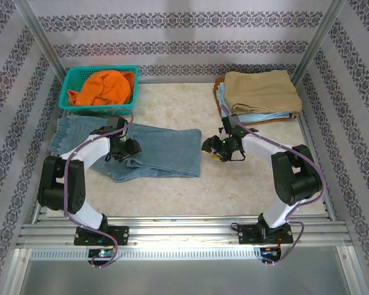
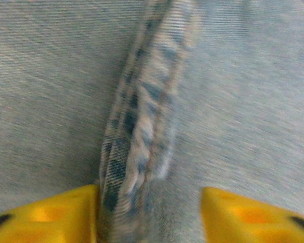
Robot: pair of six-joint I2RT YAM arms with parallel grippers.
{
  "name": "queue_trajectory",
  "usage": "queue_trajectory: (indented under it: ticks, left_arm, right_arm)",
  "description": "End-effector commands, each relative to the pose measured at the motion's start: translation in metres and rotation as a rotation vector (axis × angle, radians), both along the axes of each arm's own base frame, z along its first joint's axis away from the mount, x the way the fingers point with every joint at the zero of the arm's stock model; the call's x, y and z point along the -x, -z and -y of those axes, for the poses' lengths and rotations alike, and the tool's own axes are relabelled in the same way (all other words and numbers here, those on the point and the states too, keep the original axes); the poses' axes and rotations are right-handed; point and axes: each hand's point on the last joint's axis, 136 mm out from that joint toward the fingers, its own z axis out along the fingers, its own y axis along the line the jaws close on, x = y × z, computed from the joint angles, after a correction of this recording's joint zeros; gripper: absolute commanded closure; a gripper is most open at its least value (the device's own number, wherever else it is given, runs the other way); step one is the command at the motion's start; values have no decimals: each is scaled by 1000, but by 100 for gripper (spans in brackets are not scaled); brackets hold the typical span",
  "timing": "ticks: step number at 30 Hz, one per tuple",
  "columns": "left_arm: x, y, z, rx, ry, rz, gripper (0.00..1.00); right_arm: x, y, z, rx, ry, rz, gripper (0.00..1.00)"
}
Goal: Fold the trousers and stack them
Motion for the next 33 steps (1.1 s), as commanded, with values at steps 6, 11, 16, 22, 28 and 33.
queue_trajectory:
  ticks: [6,11,16,22,28,33]
  left_arm:
    - [-1,-21,-25,-126,-21,25,5]
    - [1,-70,-23,-118,-28,136,7]
    - [2,-91,-12,-88,-7,168,11]
    - [4,-107,3,-28,-2,218,12]
    - [22,-96,4,1,1,222,10]
    - [34,-71,12,57,12,210,9]
  right_arm:
    - [1,-10,-22,-13,-100,42,40]
    - [-30,1,-11,111,-46,35,42]
    - [-47,26,-8,223,-62,-18,46]
    - [-43,44,3,277,-87,-70,47]
    - [-41,8,6,142,-118,-4,42]
    - [-21,-19,-2,46,-138,46,40]
